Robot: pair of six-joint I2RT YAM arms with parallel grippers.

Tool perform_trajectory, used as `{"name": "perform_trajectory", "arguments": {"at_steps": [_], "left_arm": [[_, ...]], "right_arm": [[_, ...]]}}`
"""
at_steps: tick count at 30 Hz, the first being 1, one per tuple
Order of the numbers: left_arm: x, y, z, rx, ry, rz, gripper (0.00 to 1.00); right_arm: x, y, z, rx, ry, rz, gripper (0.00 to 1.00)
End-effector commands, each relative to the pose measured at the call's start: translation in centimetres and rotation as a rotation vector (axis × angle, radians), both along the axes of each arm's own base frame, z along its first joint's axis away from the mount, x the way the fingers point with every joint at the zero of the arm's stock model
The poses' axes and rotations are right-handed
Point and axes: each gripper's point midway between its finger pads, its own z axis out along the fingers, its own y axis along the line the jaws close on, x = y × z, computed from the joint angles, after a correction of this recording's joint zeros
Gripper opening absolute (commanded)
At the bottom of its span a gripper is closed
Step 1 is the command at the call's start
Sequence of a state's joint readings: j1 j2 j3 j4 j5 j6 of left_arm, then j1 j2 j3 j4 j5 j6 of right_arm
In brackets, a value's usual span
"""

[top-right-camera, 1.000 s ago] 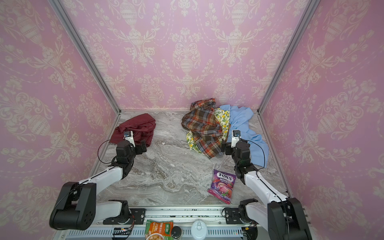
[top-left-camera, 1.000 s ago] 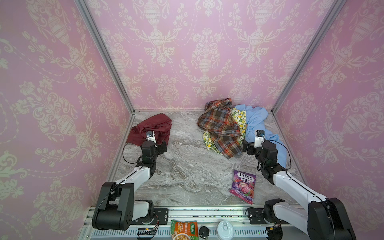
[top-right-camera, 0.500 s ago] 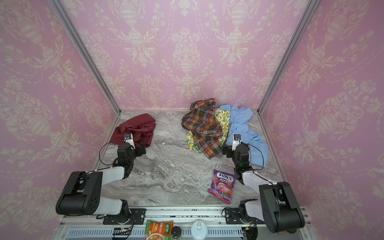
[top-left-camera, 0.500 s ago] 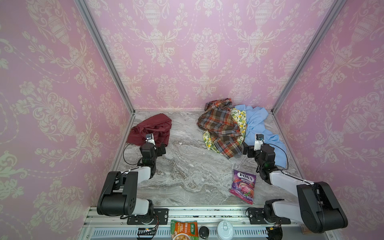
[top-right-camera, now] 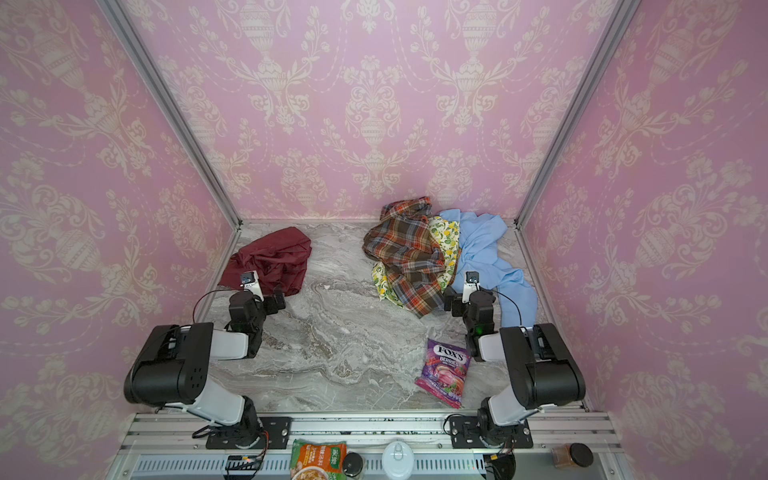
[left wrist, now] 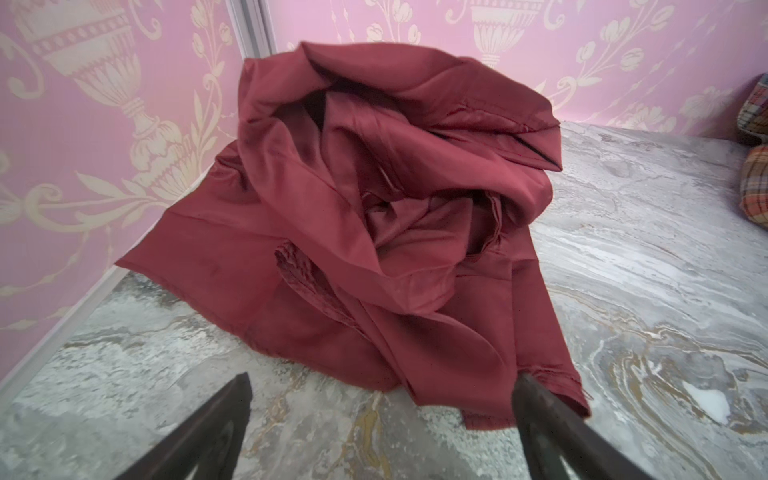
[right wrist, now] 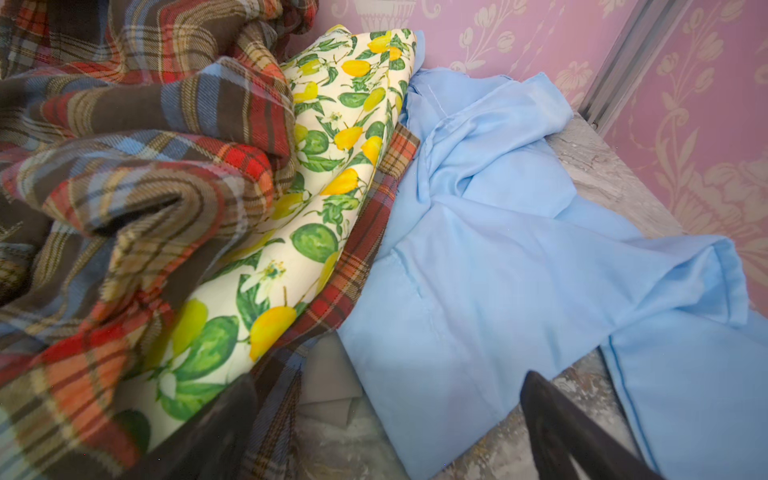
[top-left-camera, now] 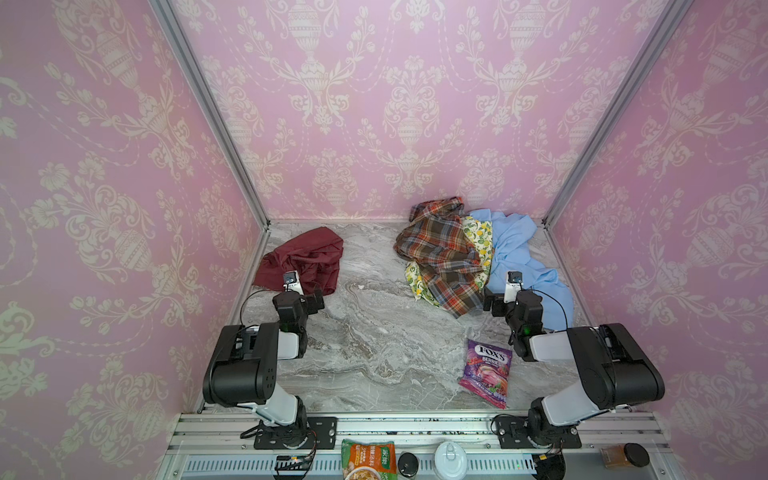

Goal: Pick out a specific cloth from the pile

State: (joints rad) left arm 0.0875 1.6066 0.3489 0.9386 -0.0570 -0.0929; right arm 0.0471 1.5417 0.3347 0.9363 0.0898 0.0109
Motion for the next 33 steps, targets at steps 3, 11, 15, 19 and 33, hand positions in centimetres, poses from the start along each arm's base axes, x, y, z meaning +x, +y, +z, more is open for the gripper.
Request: {"name": "perform_trajectory", "arguments": {"at_steps": [3,11,15,19,33], "left_arm": [[0.86,-1.05,0.85,0.039,-0.052,-0.045,0.99],[0.74,-0.92,0.91,0.065,-0.045,-0.02,0.99],[0.42,-0.54,1.08,0.067,-0.062,0.004,0.99],[0.52,-0.61,1.02,0.066,-0.056,0.001,0.99],[0.53,-0.63,1.02,0.067,-0.056,0.0,0.99]], "right_arm": [[1.05,0.15,1.08,0.052,-0.027,0.028,1.0],[0.93,0.19,1.18,0.049,-0.035,0.03,1.0],[0.93,0.21,1.18,0.047,-0.035,0.031,1.0],[0.91,0.69,1.2,0.048,-0.036,0.059,1.0],[1.06,0.54,1.1,0.068,-0.025,0.068,1.0]]}}
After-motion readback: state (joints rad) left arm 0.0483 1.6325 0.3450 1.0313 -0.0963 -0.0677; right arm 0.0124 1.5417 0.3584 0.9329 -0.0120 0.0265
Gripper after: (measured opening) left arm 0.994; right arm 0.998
